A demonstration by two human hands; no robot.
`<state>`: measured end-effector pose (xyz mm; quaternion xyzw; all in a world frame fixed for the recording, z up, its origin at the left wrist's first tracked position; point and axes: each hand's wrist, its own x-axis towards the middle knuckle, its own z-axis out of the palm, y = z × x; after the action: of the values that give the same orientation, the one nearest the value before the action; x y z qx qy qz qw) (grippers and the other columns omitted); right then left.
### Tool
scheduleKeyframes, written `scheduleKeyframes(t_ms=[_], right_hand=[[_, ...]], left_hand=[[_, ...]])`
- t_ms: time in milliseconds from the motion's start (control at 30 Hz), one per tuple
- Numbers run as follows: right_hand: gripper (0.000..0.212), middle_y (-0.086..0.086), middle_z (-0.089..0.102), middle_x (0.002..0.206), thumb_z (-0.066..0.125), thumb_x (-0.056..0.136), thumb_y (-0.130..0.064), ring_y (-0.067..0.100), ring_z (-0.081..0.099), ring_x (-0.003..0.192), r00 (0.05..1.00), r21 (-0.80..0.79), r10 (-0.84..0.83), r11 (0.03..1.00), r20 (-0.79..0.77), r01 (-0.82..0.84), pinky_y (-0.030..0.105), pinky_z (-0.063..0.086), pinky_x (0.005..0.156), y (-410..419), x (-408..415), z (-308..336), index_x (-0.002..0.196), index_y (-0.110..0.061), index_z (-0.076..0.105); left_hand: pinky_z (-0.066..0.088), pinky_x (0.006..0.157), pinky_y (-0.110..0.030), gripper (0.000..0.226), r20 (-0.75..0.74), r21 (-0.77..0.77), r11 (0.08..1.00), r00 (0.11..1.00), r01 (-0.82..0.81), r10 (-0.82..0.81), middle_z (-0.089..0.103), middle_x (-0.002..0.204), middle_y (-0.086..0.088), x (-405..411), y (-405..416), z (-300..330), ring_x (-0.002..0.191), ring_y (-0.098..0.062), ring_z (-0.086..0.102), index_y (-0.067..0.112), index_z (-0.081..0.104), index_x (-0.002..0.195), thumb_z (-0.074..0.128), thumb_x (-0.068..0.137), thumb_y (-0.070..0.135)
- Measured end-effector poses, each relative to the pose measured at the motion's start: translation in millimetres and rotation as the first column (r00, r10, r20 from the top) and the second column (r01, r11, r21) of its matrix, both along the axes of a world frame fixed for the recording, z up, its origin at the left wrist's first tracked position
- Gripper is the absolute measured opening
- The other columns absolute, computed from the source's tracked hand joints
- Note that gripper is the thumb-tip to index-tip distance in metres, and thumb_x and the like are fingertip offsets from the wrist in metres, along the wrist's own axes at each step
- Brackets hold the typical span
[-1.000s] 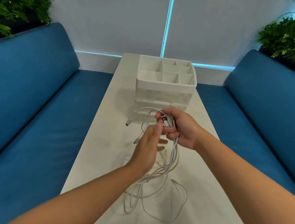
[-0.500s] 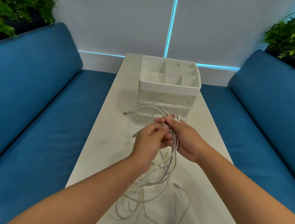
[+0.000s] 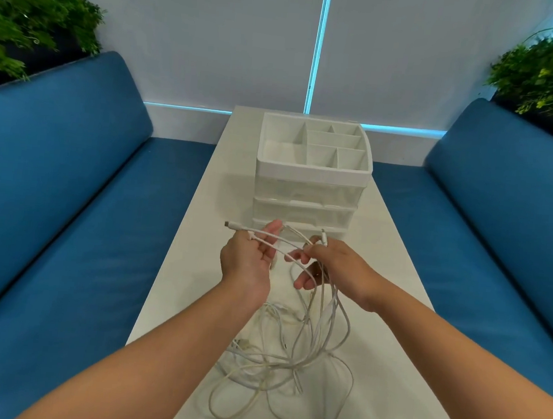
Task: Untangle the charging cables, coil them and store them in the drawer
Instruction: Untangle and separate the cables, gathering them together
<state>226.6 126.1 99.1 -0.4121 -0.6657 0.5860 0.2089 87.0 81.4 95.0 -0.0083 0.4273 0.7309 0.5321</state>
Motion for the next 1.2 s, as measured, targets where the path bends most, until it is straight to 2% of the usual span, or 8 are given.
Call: scheduleKeyframes(t_ms=[133,233,433,600,733,933,1100,1200], right_hand=[[0.025,0.013,0.072,0.099,0.039,0.101,-0.015,0.028,0.070,0.074,0.998,0.026,0.018,0.999,0.062,-0.020,0.033,0.056,0.070,-1.4,1.2,-11.3,0.090,-0.002,0.058],[0.028,0.016,0.073,0.094,0.041,0.101,-0.014,0.028,0.071,0.078,0.999,0.009,0.019,1.000,0.039,-0.019,0.040,0.055,0.077,-1.6,0.0,-15.7,0.092,0.005,0.060],[0.025,0.012,0.071,0.082,0.042,0.102,-0.016,0.021,0.066,0.066,0.996,0.015,0.006,1.000,-0.087,-0.005,0.028,0.050,0.062,-4.4,-0.3,-3.5,0.095,-0.007,0.064],[0.030,-0.001,0.040,0.056,0.046,0.099,-0.018,0.010,0.029,0.050,0.995,0.079,0.098,0.992,-0.020,-0.096,0.024,0.025,0.051,-11.9,3.2,-8.5,0.082,-0.007,0.068],[0.030,-0.005,0.032,0.055,0.043,0.100,-0.012,0.009,0.025,0.051,0.997,0.034,0.073,0.997,-0.002,-0.073,0.019,0.023,0.048,-18.5,17.3,-19.6,0.090,-0.015,0.072],[0.033,0.011,0.059,0.060,0.040,0.103,-0.013,0.020,0.052,0.055,0.999,0.026,0.035,0.999,0.022,-0.035,0.028,0.043,0.057,-21.3,39.2,-33.3,0.088,0.000,0.067],[0.033,0.017,0.072,0.078,0.039,0.104,-0.015,0.024,0.068,0.072,0.997,-0.024,0.050,0.999,0.051,-0.049,0.026,0.054,0.069,-16.1,52.7,-30.4,0.089,0.002,0.063],[0.033,0.014,0.073,0.084,0.038,0.105,-0.018,0.027,0.068,0.079,0.987,-0.053,0.100,0.994,0.125,-0.094,0.033,0.054,0.077,-11.9,59.0,-34.6,0.092,-0.001,0.063]], left_hand=[[0.051,0.067,-0.031,0.042,0.260,0.020,1.000,0.966,-0.001,-0.004,0.073,0.083,-0.020,-10.2,4.3,4.9,0.074,-0.025,0.064,0.008,0.047,0.121,0.026,0.104,0.040],[0.038,0.054,-0.026,0.065,0.214,-0.039,0.998,0.976,0.055,-0.046,0.050,0.058,-0.004,-14.9,11.3,1.2,0.048,-0.015,0.040,0.015,0.049,0.110,0.031,0.091,0.075],[0.021,0.034,-0.019,0.038,0.090,-0.157,0.946,0.958,0.283,-0.271,0.019,0.055,0.004,-8.7,4.5,-18.6,0.036,-0.009,0.016,0.018,0.042,0.073,0.067,0.092,0.040],[0.053,0.042,-0.026,0.041,0.174,-0.132,0.974,0.972,0.182,-0.158,0.055,0.079,-0.011,-3.1,6.6,-14.7,0.052,-0.017,0.059,0.008,0.046,0.105,0.053,0.098,0.047],[0.048,0.039,-0.020,0.030,0.229,-0.088,0.995,0.973,0.055,-0.034,0.058,0.080,-0.012,-7.3,10.8,-2.2,0.038,-0.013,0.054,0.007,0.046,0.117,0.051,0.102,0.033],[0.041,0.037,-0.016,0.024,0.195,-0.039,0.999,0.980,-0.031,0.038,0.059,0.078,-0.014,-10.4,13.2,0.4,0.033,-0.012,0.047,0.008,0.043,0.109,0.043,0.106,0.032],[0.059,0.074,-0.046,0.031,0.197,0.058,0.998,0.980,-0.035,0.023,0.064,0.088,-0.019,-6.0,3.0,0.4,0.065,-0.024,0.066,0.007,0.045,0.096,0.038,0.106,0.036],[0.057,0.061,-0.034,0.032,0.159,0.074,0.997,0.987,-0.007,-0.005,0.062,0.079,-0.014,-5.5,0.5,-7.9,0.050,-0.015,0.055,0.005,0.047,0.101,0.039,0.106,0.036]])
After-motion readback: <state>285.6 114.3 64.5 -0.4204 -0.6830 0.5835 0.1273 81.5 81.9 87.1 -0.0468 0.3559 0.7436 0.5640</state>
